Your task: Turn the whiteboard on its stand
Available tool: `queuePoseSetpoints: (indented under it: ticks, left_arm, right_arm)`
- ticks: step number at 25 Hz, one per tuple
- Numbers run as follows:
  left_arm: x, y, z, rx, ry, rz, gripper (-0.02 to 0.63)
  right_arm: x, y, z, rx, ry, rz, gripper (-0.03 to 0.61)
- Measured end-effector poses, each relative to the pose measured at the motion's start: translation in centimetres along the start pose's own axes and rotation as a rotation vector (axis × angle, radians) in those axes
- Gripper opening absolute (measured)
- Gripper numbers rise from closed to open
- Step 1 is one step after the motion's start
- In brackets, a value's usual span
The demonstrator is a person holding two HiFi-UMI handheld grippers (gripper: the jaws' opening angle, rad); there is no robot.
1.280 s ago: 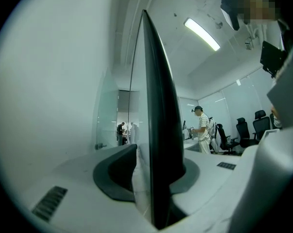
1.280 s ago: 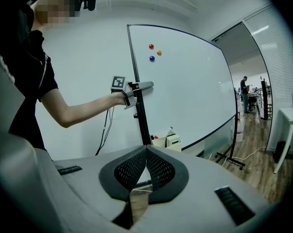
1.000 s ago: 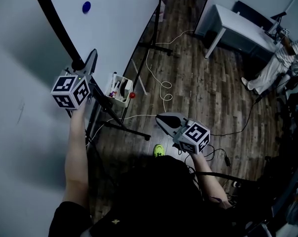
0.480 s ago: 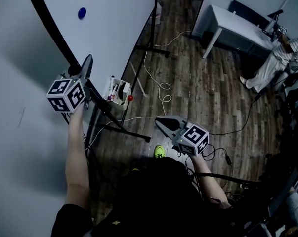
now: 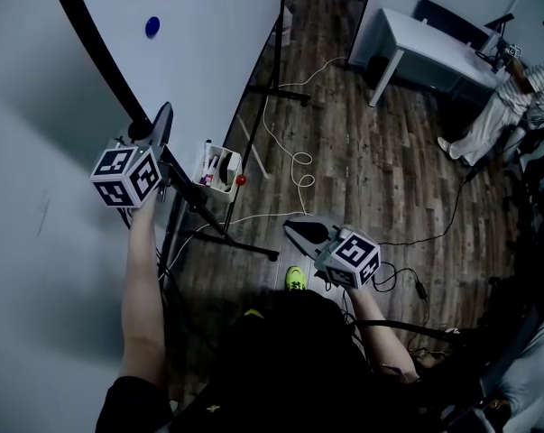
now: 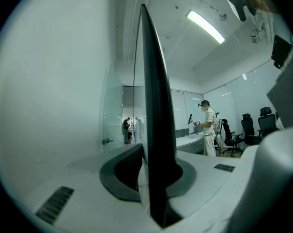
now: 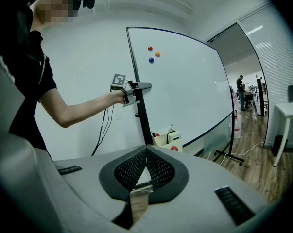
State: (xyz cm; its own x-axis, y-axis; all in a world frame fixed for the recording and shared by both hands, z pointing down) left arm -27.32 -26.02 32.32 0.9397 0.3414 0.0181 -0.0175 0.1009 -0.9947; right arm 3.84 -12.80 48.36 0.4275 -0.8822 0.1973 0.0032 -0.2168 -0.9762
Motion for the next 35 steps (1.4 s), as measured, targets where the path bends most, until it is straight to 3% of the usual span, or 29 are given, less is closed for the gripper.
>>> queuePoseSetpoints:
  ticks: [7, 21, 29, 35]
  left_arm:
    - [0.4, -0.1, -0.1, -0.027, -0.022, -0.074, 0.066]
    - [0.2, -0.5, -0.7, -0.049, -0.018, -0.078, 0.067]
    - [0.0, -0.6, -0.7, -0.038, 0.003, -0.07, 0.063]
    - [-0.1, -1.3, -0.5, -0.04, 0.007, -0.08, 0.063]
  right_arm:
    - [-0.8, -1.2, -0.3, 0.001, -0.02, -0.017, 0.021]
    - [0.6, -2.5, -0.6, 0.031, -0.084, -0.043, 0.021]
    - [5.8, -0.4, -1.7, 0.024, -0.027, -0.018, 0.021]
    - [6.8, -1.0, -2.4, 0.028, 0.006, -0.01, 0.021]
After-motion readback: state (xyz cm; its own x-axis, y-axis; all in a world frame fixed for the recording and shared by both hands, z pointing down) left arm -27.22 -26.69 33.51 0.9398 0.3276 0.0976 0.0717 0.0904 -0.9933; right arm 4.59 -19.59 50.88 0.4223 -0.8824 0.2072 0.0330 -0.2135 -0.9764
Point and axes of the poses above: the fingertips, and each gripper's own axes: z backward along the fingers, x to its right, y out of its top, the point moved 7 cm from there along z, backward along the fingers, and after that the axes turned 9 degrees about x, right-handed, at the moved point
